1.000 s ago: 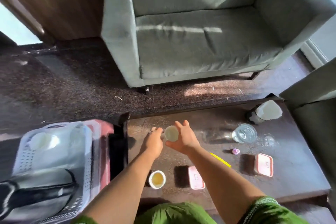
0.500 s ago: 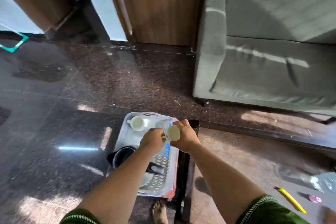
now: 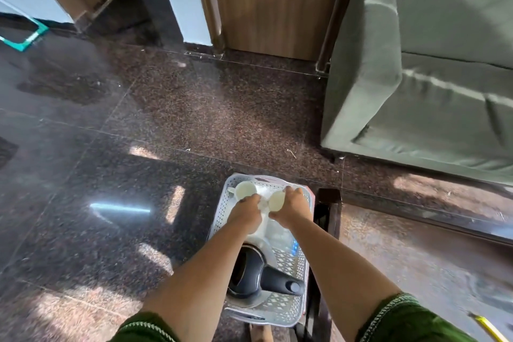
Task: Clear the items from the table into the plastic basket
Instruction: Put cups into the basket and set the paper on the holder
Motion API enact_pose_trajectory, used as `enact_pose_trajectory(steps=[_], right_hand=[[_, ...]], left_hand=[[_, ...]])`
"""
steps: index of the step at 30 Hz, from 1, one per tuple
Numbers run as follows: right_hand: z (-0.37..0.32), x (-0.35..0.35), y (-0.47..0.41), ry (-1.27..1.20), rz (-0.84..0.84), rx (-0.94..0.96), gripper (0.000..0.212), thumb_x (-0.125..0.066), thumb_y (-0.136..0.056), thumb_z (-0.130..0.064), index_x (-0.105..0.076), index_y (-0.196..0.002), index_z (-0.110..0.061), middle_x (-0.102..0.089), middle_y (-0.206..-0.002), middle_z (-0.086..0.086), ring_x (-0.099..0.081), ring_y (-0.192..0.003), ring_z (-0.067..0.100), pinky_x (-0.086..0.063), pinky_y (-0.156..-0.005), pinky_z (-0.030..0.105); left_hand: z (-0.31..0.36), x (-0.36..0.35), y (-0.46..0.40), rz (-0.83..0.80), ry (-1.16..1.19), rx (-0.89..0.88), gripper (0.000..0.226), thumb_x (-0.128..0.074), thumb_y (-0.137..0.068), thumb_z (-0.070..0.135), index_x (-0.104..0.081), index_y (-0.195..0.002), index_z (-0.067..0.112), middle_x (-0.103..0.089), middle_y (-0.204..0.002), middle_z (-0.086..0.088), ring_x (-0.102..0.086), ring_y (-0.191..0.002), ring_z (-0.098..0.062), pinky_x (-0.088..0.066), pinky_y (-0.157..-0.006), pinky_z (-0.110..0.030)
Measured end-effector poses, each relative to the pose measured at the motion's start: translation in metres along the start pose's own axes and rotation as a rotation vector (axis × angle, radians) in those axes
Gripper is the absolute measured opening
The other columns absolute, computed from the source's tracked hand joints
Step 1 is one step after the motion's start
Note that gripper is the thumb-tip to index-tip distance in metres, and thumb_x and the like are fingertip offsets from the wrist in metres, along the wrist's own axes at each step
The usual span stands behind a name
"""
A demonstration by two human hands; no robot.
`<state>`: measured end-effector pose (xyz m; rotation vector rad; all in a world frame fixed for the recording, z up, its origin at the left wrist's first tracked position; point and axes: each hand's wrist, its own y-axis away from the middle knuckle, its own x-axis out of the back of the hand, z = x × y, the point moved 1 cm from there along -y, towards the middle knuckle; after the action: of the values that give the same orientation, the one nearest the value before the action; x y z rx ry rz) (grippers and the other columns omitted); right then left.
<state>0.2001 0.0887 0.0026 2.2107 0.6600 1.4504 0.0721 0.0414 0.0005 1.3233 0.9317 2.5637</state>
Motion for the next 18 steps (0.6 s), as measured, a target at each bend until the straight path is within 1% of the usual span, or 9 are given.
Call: enact_pose_trajectory(steps=[2,5,7,9,10,12,15,16,18], right_hand=[[0.003,-0.01,-0.003,-0.063,-0.011,-0.103,0.096,-0.076,-0.076,-0.044,-0.025,-0.149,-0.009,-0.034,-0.149,0.013,-0.049,-0.127,0.026,-0.044,-0.098,0.031],[0.003,-0.019,-0.008,-0.172,0.016,-0.237,0.088,-0.076,-0.075,-0.047,-0.037,-0.141,-0.005,-0.057,-0.127,0.01,-0.062,-0.099,0.021,-0.049,-0.075,0.026],[-0.001,-0.023,-0.011,-0.225,0.032,-0.289,0.093,-0.076,-0.074,-0.049,-0.033,-0.143,-0.005,-0.056,-0.129,0.011,-0.065,-0.098,0.022,-0.053,-0.077,0.027],[-0.006,-0.027,-0.017,-0.217,0.045,-0.272,0.098,-0.078,-0.073,-0.048,-0.027,-0.147,-0.008,-0.044,-0.141,0.014,-0.065,-0.103,0.024,-0.054,-0.083,0.03],[-0.009,-0.028,-0.02,-0.189,0.055,-0.244,0.095,-0.079,-0.072,-0.045,-0.03,-0.145,-0.01,-0.04,-0.143,0.014,-0.064,-0.106,0.026,-0.053,-0.084,0.032],[-0.014,-0.03,-0.025,-0.113,0.095,-0.163,0.079,-0.083,-0.07,-0.035,-0.04,-0.132,-0.012,-0.04,-0.135,0.012,-0.061,-0.107,0.029,-0.054,-0.085,0.035],[-0.014,-0.032,-0.031,-0.012,0.146,-0.041,0.056,-0.076,-0.074,-0.007,-0.046,-0.121,-0.014,-0.041,-0.129,0.009,-0.054,-0.109,0.031,-0.053,-0.085,0.038],[-0.012,-0.032,-0.033,0.011,0.149,-0.004,0.054,-0.068,-0.075,0.002,-0.048,-0.122,-0.015,-0.04,-0.13,0.009,-0.051,-0.109,0.031,-0.052,-0.085,0.037],[-0.009,-0.033,-0.039,0.038,0.123,0.07,0.062,-0.058,-0.076,0.012,-0.049,-0.129,-0.019,-0.041,-0.131,0.005,-0.047,-0.111,0.027,-0.049,-0.087,0.033]], left_hand=[[-0.003,-0.004,-0.007,-0.008,0.022,-0.02,0.041,-0.042,-0.096,0.012,-0.043,-0.136,0.018,-0.056,-0.134,-0.011,-0.054,-0.12,-0.031,-0.047,-0.098,-0.042],[-0.008,-0.007,-0.013,-0.024,0.022,-0.047,0.038,-0.04,-0.096,0.009,-0.046,-0.133,0.011,-0.057,-0.131,-0.014,-0.055,-0.119,-0.032,-0.046,-0.098,-0.042],[-0.012,-0.009,-0.015,-0.023,0.028,-0.053,0.037,-0.039,-0.096,0.009,-0.046,-0.133,0.008,-0.057,-0.131,-0.015,-0.053,-0.121,-0.031,-0.045,-0.1,-0.041],[-0.018,-0.01,-0.018,-0.003,0.045,-0.054,0.038,-0.039,-0.096,0.007,-0.046,-0.133,0.009,-0.056,-0.133,-0.013,-0.052,-0.123,-0.03,-0.043,-0.1,-0.04],[-0.021,-0.01,-0.02,0.009,0.054,-0.055,0.038,-0.039,-0.096,0.007,-0.046,-0.133,0.01,-0.055,-0.134,-0.012,-0.052,-0.123,-0.029,-0.043,-0.1,-0.041],[-0.026,-0.01,-0.025,0.012,0.061,-0.057,0.041,-0.04,-0.095,0.008,-0.045,-0.135,0.014,-0.054,-0.136,-0.009,-0.051,-0.124,-0.027,-0.044,-0.102,-0.041],[-0.032,-0.009,-0.029,0.001,0.091,-0.044,0.045,-0.042,-0.095,0.01,-0.044,-0.139,0.018,-0.052,-0.139,-0.005,-0.05,-0.127,-0.024,-0.041,-0.106,-0.038],[-0.033,-0.009,-0.03,0.002,0.102,-0.036,0.045,-0.042,-0.095,0.011,-0.044,-0.139,0.02,-0.053,-0.139,-0.004,-0.05,-0.128,-0.023,-0.042,-0.106,-0.037],[-0.035,-0.009,-0.033,0.008,0.116,-0.032,0.045,-0.042,-0.095,0.011,-0.045,-0.138,0.021,-0.054,-0.138,-0.003,-0.051,-0.126,-0.022,-0.043,-0.104,-0.037]])
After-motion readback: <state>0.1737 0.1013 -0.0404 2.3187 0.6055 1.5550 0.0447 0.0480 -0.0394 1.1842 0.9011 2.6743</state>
